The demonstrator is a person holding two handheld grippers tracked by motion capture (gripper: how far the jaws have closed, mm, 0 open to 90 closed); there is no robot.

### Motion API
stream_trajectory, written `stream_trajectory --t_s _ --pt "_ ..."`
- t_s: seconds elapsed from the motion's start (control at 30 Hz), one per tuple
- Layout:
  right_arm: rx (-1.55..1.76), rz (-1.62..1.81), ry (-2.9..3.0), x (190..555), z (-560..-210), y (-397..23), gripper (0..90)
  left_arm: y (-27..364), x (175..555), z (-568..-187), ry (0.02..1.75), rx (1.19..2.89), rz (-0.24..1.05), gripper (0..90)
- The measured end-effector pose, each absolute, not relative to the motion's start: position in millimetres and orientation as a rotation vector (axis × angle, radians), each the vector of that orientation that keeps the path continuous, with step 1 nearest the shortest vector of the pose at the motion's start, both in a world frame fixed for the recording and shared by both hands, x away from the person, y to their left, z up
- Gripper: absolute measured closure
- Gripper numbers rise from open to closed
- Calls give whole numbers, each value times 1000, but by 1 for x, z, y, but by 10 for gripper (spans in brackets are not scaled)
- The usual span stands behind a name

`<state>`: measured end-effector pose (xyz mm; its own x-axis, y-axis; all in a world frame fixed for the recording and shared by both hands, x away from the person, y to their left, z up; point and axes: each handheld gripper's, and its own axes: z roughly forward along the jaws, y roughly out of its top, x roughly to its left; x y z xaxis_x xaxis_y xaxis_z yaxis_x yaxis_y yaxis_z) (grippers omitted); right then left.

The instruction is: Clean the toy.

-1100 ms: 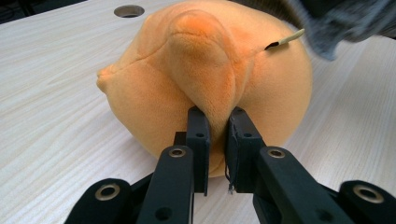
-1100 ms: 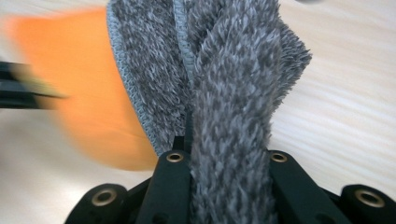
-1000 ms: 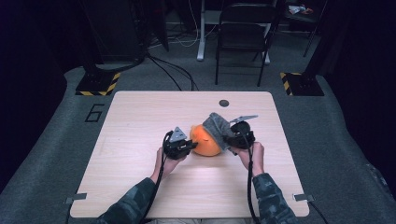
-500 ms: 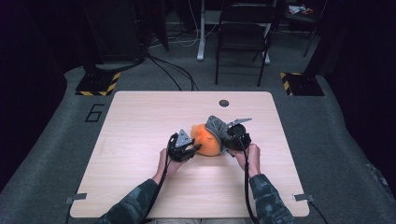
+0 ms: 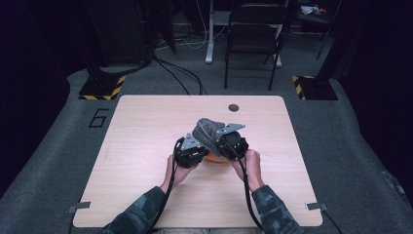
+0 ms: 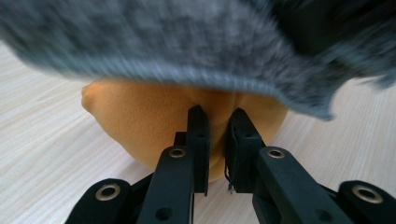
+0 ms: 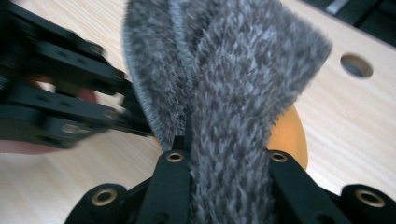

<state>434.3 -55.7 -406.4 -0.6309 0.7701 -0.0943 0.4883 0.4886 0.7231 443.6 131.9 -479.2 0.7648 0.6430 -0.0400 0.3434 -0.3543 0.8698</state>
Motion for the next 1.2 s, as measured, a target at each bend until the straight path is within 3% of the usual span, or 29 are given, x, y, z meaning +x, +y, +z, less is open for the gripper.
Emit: stream_trajectory --t_s 0.53,0.83,1.2 --pt "1354 837 2290 469 -453 -110 795 138 452 -490 778 1969 357 810" --pt "1501 725 2347 484 -497 -124 794 142 454 -491 792 1954 339 805" --pt "1383 967 2235 463 -428 -126 794 143 455 -491 785 1944 340 794"
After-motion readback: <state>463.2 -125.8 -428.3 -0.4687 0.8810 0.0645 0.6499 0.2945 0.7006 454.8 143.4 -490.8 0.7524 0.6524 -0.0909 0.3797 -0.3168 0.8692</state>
